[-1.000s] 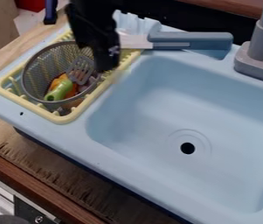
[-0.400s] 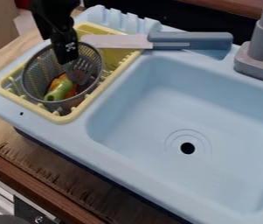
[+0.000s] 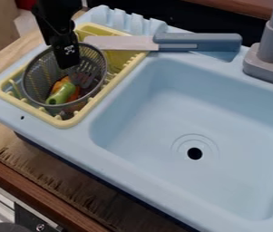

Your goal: Move the objet in the basket

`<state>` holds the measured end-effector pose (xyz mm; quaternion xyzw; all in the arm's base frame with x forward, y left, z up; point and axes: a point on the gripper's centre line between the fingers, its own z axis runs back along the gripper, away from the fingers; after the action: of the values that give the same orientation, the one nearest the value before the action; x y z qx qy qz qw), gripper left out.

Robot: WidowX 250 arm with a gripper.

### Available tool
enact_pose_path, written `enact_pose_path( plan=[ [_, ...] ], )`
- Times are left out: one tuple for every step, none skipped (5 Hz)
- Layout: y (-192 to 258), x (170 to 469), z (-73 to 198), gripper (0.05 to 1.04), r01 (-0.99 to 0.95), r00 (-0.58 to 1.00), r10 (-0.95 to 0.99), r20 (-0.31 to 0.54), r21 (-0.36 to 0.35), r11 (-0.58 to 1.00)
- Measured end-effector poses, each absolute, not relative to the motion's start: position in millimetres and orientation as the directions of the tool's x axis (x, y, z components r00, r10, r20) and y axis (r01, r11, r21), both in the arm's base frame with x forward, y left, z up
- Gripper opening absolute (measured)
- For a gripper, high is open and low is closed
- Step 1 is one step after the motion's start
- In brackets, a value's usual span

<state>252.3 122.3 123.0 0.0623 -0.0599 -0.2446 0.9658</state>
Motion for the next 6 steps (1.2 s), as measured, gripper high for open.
enact_pose_path(
  plan=[
    [120, 252, 117, 0.997, 0.507, 0.853, -0.517, 0.073, 0.117, 0.854],
    [121, 254, 117, 0.997, 0.561, 0.821, -0.565, 0.077, 0.071, 0.825],
    [121, 257, 112, 0.997, 0.603, 0.795, -0.603, 0.065, 0.025, 0.797],
    [120, 255, 111, 0.997, 0.640, 0.767, -0.639, 0.063, 0.005, 0.769],
    [120, 256, 107, 0.997, 0.663, 0.749, -0.661, 0.048, -0.035, 0.748],
    [120, 254, 106, 0.950, 0.673, 0.740, -0.672, 0.041, -0.041, 0.738]
  ],
)
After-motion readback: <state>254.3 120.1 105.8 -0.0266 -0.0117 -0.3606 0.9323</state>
